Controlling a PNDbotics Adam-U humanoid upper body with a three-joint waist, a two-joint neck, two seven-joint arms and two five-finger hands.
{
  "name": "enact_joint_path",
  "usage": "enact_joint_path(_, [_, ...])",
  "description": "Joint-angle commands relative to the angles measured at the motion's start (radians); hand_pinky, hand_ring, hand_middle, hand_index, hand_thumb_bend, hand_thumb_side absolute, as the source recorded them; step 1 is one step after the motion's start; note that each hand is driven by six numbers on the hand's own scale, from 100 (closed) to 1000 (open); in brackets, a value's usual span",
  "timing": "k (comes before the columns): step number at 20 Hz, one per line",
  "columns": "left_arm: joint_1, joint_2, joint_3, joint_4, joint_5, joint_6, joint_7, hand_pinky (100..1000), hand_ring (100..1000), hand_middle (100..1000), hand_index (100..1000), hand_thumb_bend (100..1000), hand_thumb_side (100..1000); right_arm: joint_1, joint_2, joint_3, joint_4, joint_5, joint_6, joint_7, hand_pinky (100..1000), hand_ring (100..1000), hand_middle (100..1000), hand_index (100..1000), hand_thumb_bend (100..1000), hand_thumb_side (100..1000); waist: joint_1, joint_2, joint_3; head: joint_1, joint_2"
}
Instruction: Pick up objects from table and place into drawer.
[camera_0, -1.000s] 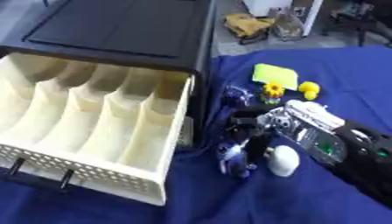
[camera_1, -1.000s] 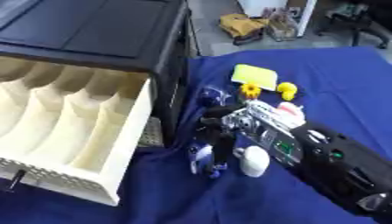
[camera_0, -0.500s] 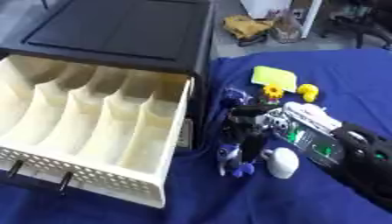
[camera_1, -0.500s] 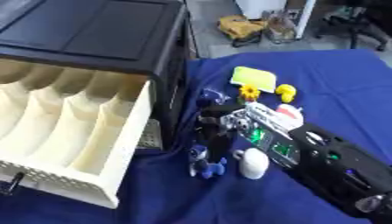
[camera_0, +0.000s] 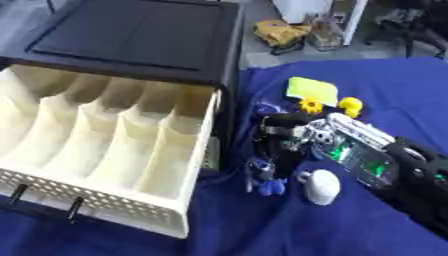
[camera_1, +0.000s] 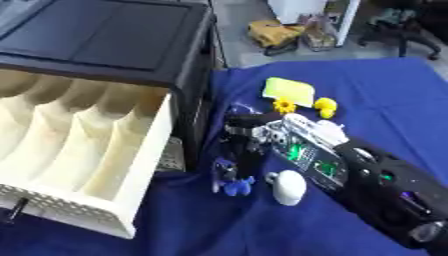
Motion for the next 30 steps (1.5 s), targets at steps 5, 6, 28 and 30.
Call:
enact_joint_path(5, [-0.002,0.017,0.008,-0.013,0.006,-0.002,-0.002,827,889,737,881,584,1000,-0.03,-0.074,-0.043,-0.102,-0.049,0.006,-0.036,613,589,349,480,329,239,0.004,-0.023,-0.007,-0.002,-0.013])
enact_joint_path(6, [-0.002,0.017,0.008,-0.013,0.006,-0.002,-0.003,827,889,737,881,584,1000,-0.03,-0.081,-0.051,-0.118,-0.055,0.009,-0.042,613,589,347,479,330,246,0.004,-0.023,-0.008,-0.001,-0.013])
enact_joint_path(28, [0.025,0.076,0.022,-0.013,0.061,0.009,0.014,828,898,749,885,580,1000,-0.132,-0.217,-0.247,-0.513,-0.279,0.128,-0.22,624,585,338,476,324,394,-0.027,-0.127,-0.039,0.031,-0.026])
enact_joint_path(30, [0.025,0.082,0.022,-0.013,0.069,0.012,0.014,827,898,749,885,579,1000,-0.152,-0.203,-0.253,-0.516,-0.301,0.129,-0.242,624,585,339,477,322,397,-0.032,-0.136,-0.036,0.032,-0.024])
